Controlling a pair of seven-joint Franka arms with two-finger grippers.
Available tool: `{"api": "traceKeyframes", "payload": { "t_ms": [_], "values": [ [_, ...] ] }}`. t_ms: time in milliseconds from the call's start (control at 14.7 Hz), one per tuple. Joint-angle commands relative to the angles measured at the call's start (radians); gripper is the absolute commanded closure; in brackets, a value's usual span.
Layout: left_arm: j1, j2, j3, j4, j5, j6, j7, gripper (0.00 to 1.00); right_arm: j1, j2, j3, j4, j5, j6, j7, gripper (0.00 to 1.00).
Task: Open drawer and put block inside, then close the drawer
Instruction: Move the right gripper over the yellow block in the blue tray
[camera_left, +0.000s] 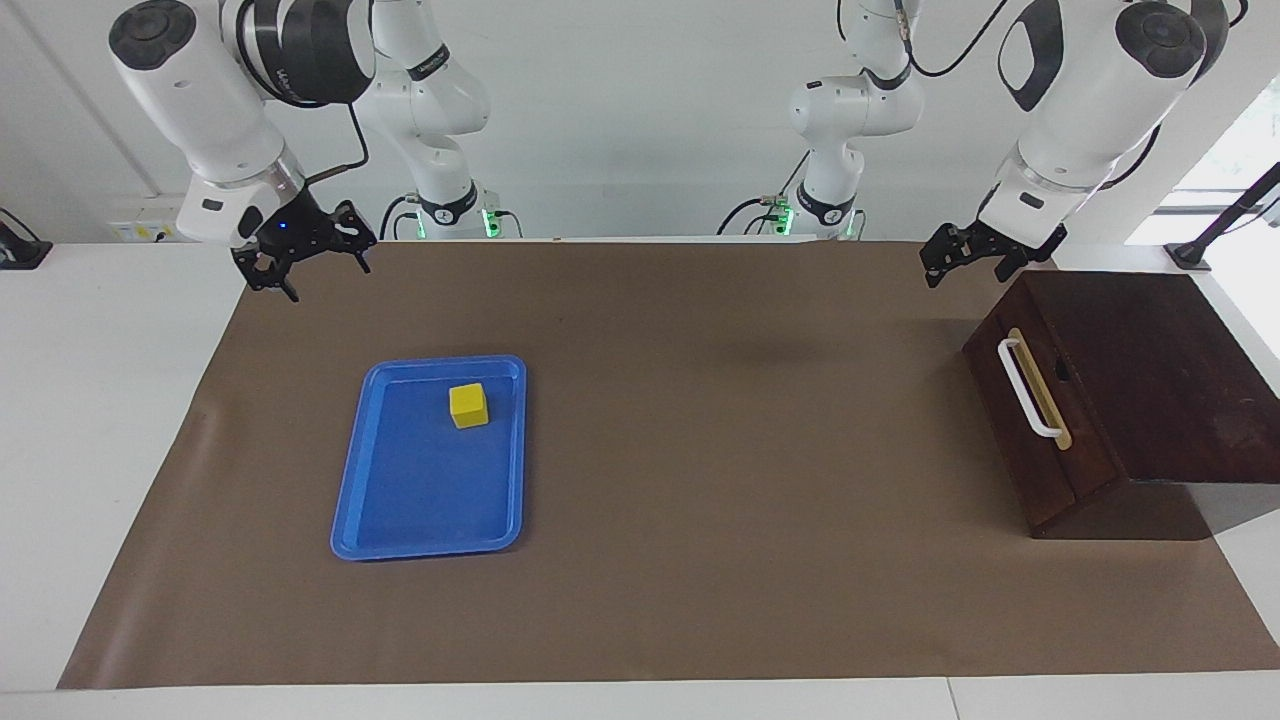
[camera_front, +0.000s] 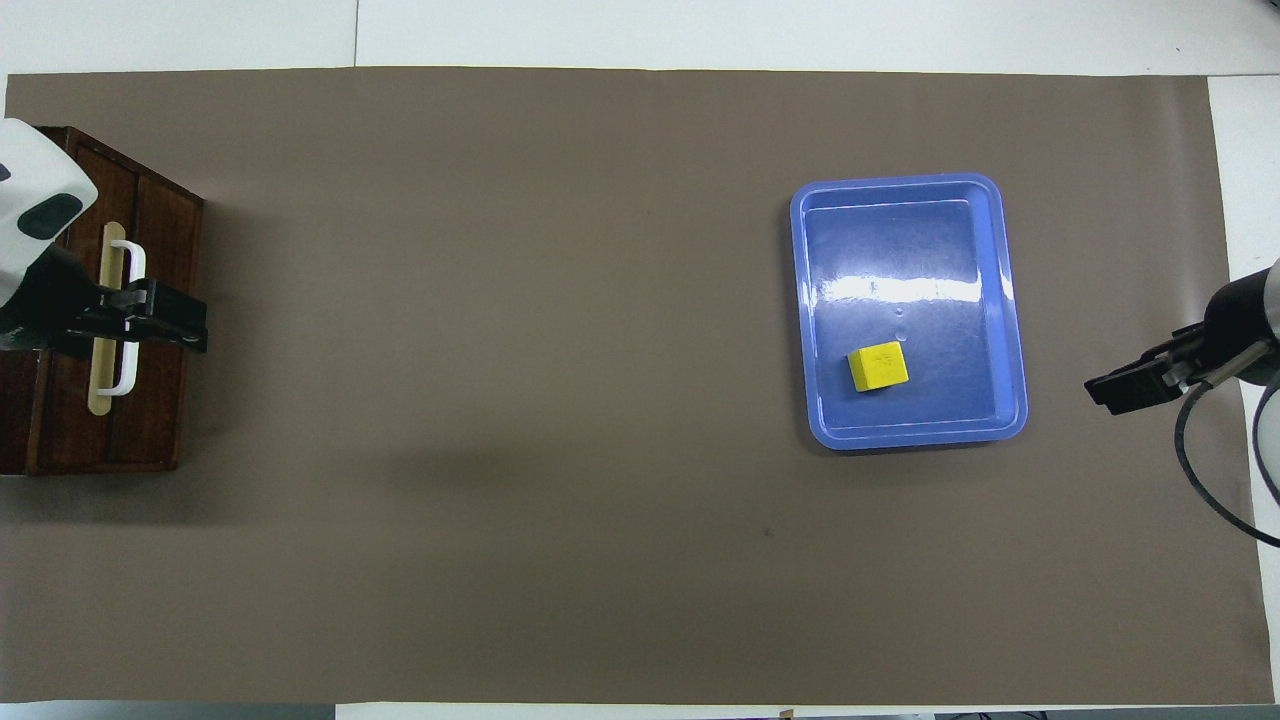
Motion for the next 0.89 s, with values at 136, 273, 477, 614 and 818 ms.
{"api": "traceKeyframes", "payload": {
  "t_ms": [136, 273, 477, 614, 818],
  "values": [
    [0.0, -0.019, 0.006, -0.012, -0.008, 0.009, 0.008, 0.0, -0.015, -0.062, 0.006, -0.18, 0.164, 0.15, -0.367, 0.0],
    [0.0, -0.019, 0.004, -0.012, -0.01, 0.009, 0.006, 0.0, -0.016, -0.017, 0.006, -0.191, 0.241, 0.196, -0.551, 0.0],
    [-0.014, -0.019, 0.001, -0.013, -0.01, 0.012, 0.003, 0.0, -0.016, 0.061, 0.006, -0.191, 0.382, 0.232, -0.821, 0.0],
    [-0.016, -0.023, -0.001, -0.021, -0.001, 0.015, 0.008, 0.0, -0.018, 0.121, 0.006, -0.189, 0.479, 0.252, -1.031, 0.0],
    [-0.016, -0.023, -0.002, -0.032, 0.018, 0.075, 0.006, 0.0, -0.015, 0.181, 0.006, -0.185, 0.559, 0.258, -1.271, 0.0]
  ]
}}
